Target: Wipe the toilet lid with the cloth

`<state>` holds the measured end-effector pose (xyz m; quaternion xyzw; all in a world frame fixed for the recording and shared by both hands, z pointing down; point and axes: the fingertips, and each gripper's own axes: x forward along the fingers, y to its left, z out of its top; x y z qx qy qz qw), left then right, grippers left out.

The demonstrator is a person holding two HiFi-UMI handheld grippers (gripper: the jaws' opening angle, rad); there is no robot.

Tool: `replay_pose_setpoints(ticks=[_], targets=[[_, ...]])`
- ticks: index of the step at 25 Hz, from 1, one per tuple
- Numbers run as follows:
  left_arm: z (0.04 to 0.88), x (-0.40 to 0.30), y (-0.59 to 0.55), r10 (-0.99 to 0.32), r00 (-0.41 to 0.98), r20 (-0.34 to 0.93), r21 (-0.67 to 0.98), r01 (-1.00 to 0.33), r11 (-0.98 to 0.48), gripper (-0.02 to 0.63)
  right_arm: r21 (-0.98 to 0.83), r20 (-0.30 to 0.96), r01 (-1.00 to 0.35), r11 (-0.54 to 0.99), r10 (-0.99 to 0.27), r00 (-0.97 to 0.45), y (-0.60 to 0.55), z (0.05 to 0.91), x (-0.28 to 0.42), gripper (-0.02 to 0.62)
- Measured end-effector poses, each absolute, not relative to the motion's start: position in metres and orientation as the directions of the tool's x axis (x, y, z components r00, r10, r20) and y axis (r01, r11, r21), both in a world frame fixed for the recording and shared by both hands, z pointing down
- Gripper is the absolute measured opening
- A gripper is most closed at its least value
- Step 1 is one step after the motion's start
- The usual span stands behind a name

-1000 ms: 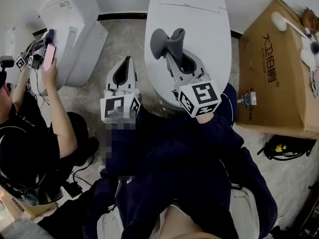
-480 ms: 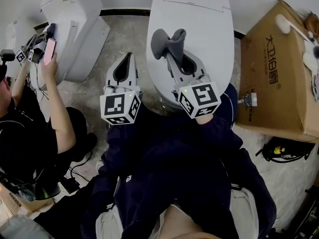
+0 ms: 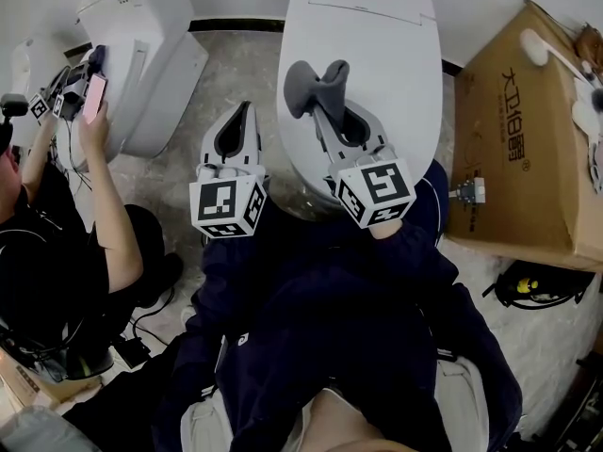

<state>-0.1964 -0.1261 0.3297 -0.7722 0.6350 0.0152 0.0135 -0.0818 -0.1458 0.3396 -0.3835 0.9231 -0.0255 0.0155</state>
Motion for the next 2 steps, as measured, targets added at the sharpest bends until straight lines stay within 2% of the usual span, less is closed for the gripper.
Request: replay_pose_setpoints(ticks=[2], targets=[[0.3308,-0.1966,-0.1254,-0.98,0.194,-0.038,-0.002,-0.981,-0.194,0.015,-0.06,-0.005,-0.706,0.706,-0.707,-0.707,-0.145,0.3409,-0.0827,0.075]])
